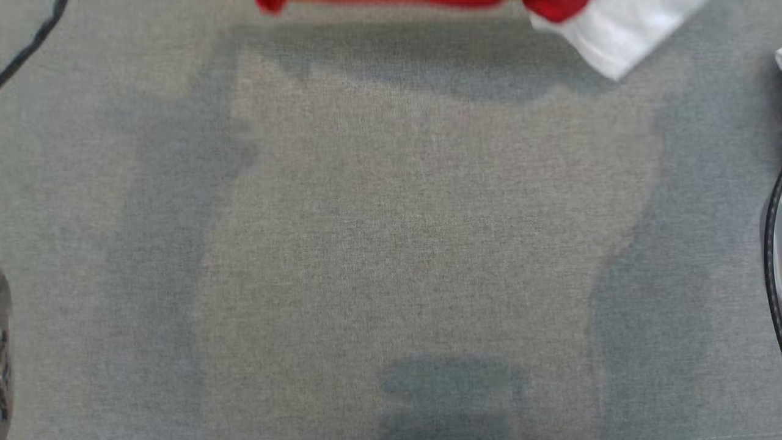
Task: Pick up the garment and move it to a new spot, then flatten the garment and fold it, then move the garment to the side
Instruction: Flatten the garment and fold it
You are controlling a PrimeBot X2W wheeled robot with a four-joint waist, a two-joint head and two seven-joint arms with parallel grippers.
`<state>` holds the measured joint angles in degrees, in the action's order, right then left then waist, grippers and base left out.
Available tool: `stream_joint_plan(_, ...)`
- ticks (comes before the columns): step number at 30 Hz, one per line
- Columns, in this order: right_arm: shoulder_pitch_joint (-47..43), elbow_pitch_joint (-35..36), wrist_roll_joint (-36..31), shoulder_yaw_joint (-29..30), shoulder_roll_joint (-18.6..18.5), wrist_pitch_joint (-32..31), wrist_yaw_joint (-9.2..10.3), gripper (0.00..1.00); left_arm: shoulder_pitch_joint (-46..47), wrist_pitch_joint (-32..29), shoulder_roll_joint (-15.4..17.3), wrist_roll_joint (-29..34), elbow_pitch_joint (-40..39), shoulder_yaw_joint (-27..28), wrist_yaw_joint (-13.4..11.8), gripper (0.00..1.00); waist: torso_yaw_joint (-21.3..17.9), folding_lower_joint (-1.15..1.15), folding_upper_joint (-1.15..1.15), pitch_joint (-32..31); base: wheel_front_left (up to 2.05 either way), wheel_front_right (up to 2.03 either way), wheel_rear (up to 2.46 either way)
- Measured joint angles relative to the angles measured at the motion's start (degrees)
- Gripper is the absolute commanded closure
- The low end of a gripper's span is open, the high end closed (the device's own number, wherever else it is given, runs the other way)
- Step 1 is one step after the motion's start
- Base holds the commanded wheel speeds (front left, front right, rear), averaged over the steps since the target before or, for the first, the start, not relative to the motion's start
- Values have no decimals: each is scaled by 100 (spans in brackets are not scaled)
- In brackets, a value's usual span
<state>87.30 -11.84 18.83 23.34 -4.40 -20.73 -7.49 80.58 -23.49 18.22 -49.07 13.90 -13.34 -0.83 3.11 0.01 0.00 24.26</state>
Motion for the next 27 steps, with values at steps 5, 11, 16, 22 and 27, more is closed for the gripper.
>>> stream_joint_plan(5,667,-1037,-162,-182,104,884,-1,100,717,1658,-164,740,1244,-136,417,100,43,0,0,701,0,0,0)
stream_joint_plan(11,-335,-1433,290,-672,121,1288,0,100,259,2753,-266,935,2327,-587,789,100,69,1,0,1317,0,0,0)
stream_joint_plan(16,-2040,-960,1034,-1121,-172,1441,0,100,-922,3341,-172,512,2349,-1204,822,100,85,1,0,1484,0,0,0)
stream_joint_plan(22,-4473,120,1924,-1460,-488,1640,0,100,-2595,3757,387,67,1528,-1909,832,100,95,0,0,1208,0,0,0)
stream_joint_plan(27,-6286,872,2393,-1461,-426,1736,-1,100,-4065,3829,775,339,845,-2002,747,100,103,-1,0,707,0,0,0)
